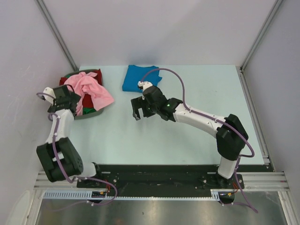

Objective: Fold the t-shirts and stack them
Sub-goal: Grab the tshirt from the pile

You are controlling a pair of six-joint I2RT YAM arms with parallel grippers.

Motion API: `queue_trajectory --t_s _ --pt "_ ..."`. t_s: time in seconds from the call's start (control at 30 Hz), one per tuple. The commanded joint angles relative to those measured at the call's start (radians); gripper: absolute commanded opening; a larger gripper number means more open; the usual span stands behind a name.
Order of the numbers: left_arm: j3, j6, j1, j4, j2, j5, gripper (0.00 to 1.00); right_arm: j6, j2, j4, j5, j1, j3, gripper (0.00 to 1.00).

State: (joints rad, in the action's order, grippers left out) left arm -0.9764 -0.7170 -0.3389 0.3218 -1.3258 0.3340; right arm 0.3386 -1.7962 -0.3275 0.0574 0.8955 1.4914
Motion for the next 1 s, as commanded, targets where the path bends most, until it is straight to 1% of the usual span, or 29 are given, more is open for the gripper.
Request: queue_trajectory --t_s 0.0,0.1,0.17,0.2,0.27,0.3,0.33,0.37,0.43,0.47,0.53,0.57,0.7,0.8,0.87,0.93,0.97 --pt "-0.07 -0.026 -0.008 -0.062 -0.101 0.074 1.0 -0.009 0.075 0.051 -0.007 0.002 -0.036 1.0" --pt "-0.1 -0.024 -0.006 -0.098 -0.165 0.074 1.0 -0.019 0.084 0.058 -0.008 0.0 -0.057 1.0" --pt "-0.114 -0.024 -0.008 -0.127 -0.208 0.063 0.98 -0.023 0.083 0.061 -0.005 0.0 -0.066 1.0" --pt "-0.116 -0.016 -0.006 -0.139 -0.22 0.05 0.93 -0.024 0.083 0.059 -0.01 -0.001 -0.068 1.0" --pt "-0.122 -0.021 -0.006 -0.159 -0.252 0.03 0.87 -0.021 0.072 0.062 -0.011 -0.001 -0.074 1.0" --pt "-0.123 -0.022 -0.006 -0.167 -0.26 0.02 0.77 -0.018 0.072 0.062 -0.016 -0.001 -0.074 1.0" --pt "-0.123 -0.022 -0.006 -0.176 -0.265 0.013 0.72 -0.016 0.064 0.067 -0.016 -0.001 -0.079 1.0" --pt "-0.12 -0.022 -0.006 -0.197 -0.274 0.011 0.6 -0.007 0.061 0.068 -0.021 -0.001 -0.085 1.0" --pt "-0.12 -0.024 -0.005 -0.208 -0.28 0.002 0.44 -0.003 0.055 0.076 -0.025 -0.001 -0.092 1.0" --pt "-0.123 -0.027 -0.006 -0.208 -0.283 -0.003 0.28 0.0 0.051 0.076 -0.027 -0.001 -0.097 1.0" --pt "-0.12 -0.025 -0.005 -0.21 -0.277 -0.009 0.05 0.008 0.047 0.077 -0.027 -0.001 -0.1 1.0" --pt "-0.12 -0.025 -0.006 -0.207 -0.274 -0.01 0.0 0.01 0.044 0.076 -0.028 0.002 -0.102 1.0" --pt "-0.101 -0.035 -0.005 -0.204 -0.237 -0.019 0.0 0.022 0.058 0.073 -0.025 0.006 -0.108 1.0" --pt "-0.05 -0.067 -0.005 -0.202 -0.167 -0.045 0.0 0.022 0.081 0.065 -0.018 0.016 -0.115 1.0" --pt "0.017 -0.093 -0.006 -0.216 -0.07 -0.062 0.0 0.022 0.092 0.059 -0.007 0.02 -0.118 1.0" --pt "0.068 -0.139 -0.006 -0.231 0.011 -0.11 0.0 0.026 0.112 0.051 0.002 0.033 -0.125 1.0" --pt "0.112 -0.15 -0.005 -0.239 0.089 -0.13 0.0 0.03 0.118 0.047 0.01 0.037 -0.126 1.0"
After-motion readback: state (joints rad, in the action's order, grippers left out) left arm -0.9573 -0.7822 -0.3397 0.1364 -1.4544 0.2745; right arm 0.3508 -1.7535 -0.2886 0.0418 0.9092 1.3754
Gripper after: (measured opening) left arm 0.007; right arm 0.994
